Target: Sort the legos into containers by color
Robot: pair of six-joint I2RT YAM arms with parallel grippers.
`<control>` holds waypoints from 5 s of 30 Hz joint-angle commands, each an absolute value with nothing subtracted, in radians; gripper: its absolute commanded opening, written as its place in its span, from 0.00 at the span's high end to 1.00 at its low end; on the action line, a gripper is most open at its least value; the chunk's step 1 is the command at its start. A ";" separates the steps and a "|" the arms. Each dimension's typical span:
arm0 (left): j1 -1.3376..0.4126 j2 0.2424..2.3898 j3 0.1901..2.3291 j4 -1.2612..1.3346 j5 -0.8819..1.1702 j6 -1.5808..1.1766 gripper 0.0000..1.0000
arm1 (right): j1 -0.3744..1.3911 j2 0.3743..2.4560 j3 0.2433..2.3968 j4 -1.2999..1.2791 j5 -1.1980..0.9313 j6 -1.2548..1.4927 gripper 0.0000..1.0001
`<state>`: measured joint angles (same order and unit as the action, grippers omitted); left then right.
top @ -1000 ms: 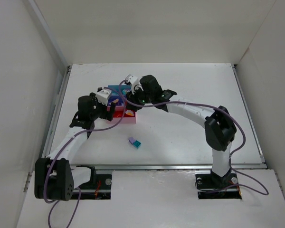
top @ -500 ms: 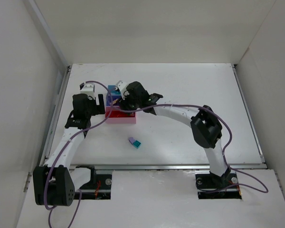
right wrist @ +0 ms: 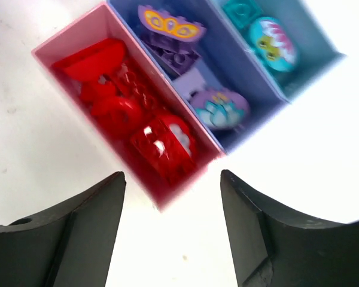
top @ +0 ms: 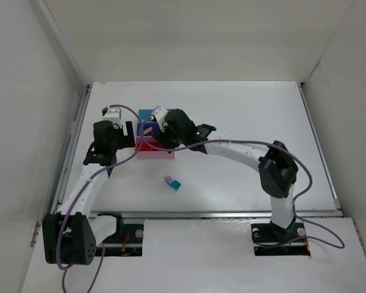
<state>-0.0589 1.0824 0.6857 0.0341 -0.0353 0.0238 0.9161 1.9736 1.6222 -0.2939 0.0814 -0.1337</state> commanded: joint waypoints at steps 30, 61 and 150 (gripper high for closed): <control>-0.058 0.974 0.572 0.081 -0.089 0.023 0.16 | 1.132 2.016 1.465 -0.420 0.126 0.081 0.61; -0.038 0.965 0.554 0.100 -0.081 0.005 0.16 | 0.839 2.017 1.854 -0.322 0.167 -0.017 1.00; 0.031 0.928 0.471 0.169 -0.129 -0.003 0.15 | 0.848 2.404 2.310 -0.262 0.324 0.061 1.00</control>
